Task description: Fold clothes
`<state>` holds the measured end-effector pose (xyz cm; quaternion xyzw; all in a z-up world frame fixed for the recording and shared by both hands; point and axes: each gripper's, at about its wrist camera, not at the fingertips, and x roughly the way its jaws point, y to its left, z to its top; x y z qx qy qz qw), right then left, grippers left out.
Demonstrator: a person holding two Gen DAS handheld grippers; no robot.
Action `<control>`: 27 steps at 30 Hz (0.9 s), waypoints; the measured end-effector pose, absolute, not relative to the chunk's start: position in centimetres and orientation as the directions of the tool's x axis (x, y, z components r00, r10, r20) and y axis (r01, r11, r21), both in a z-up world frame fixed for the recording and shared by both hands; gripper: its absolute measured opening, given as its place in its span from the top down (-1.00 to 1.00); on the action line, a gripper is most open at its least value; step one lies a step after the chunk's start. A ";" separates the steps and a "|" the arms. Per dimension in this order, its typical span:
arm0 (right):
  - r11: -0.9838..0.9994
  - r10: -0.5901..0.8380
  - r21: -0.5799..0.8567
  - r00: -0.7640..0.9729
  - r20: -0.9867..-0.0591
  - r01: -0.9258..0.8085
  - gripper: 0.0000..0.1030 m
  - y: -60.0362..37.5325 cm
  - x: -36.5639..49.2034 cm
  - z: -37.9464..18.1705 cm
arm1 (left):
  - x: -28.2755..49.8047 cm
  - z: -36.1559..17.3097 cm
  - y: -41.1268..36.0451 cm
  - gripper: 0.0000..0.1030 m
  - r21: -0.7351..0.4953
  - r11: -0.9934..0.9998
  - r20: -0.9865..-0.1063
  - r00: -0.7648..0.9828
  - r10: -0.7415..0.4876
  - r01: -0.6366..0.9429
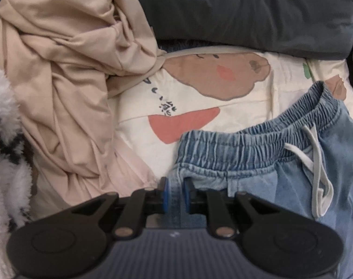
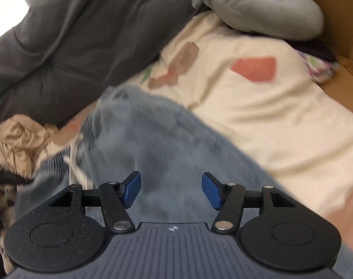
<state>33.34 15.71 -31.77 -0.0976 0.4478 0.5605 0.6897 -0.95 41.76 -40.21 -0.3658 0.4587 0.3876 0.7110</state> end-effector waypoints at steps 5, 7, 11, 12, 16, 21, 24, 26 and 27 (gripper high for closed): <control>0.305 0.722 0.385 -0.052 -0.690 -0.871 -0.25 21.7 35.1 -30.8 | -1.0 -40.4 41.9 0.69 -0.176 0.426 -0.935 0.287 0.211 -0.887; 0.293 0.722 0.395 -0.069 -0.688 -0.871 -0.25 24.3 35.5 -30.8 | -1.0 -40.4 41.8 0.69 -0.171 0.447 -0.933 0.291 0.213 -0.878; 0.248 0.726 0.425 -0.124 -0.677 -0.870 -0.25 28.8 35.9 -31.0 | -1.5 -40.4 41.7 0.70 -0.190 0.454 -0.925 0.314 0.214 -0.870; 0.239 0.721 0.426 -0.134 -0.680 -0.873 -0.25 29.8 35.9 -31.0 | -1.6 -40.4 41.7 0.70 -0.198 0.452 -0.922 0.322 0.214 -0.870; 0.197 0.697 0.403 -0.162 -0.699 -0.894 -0.25 32.7 35.5 -31.1 | -2.1 -40.2 41.7 0.70 -0.221 0.450 -0.916 0.343 0.210 -0.865; 0.077 0.628 0.303 -0.190 -0.755 -0.950 -0.25 34.5 34.6 -31.4 | -2.6 -39.9 41.9 0.70 -0.242 0.450 -0.909 0.363 0.205 -0.860; 0.033 0.601 0.266 -0.193 -0.776 -0.963 -0.25 34.9 34.5 -31.6 | -2.7 -39.9 41.9 0.70 -0.245 0.448 -0.907 0.366 0.207 -0.860; 0.029 0.591 0.261 -0.194 -0.783 -0.965 -0.25 35.4 34.7 -31.8 | -2.9 -39.8 41.8 0.70 -0.248 0.444 -0.905 0.369 0.210 -0.861; 0.026 0.588 0.262 -0.198 -0.784 -0.965 -0.25 35.6 34.7 -31.9 | -2.9 -39.8 41.7 0.71 -0.250 0.442 -0.905 0.370 0.211 -0.862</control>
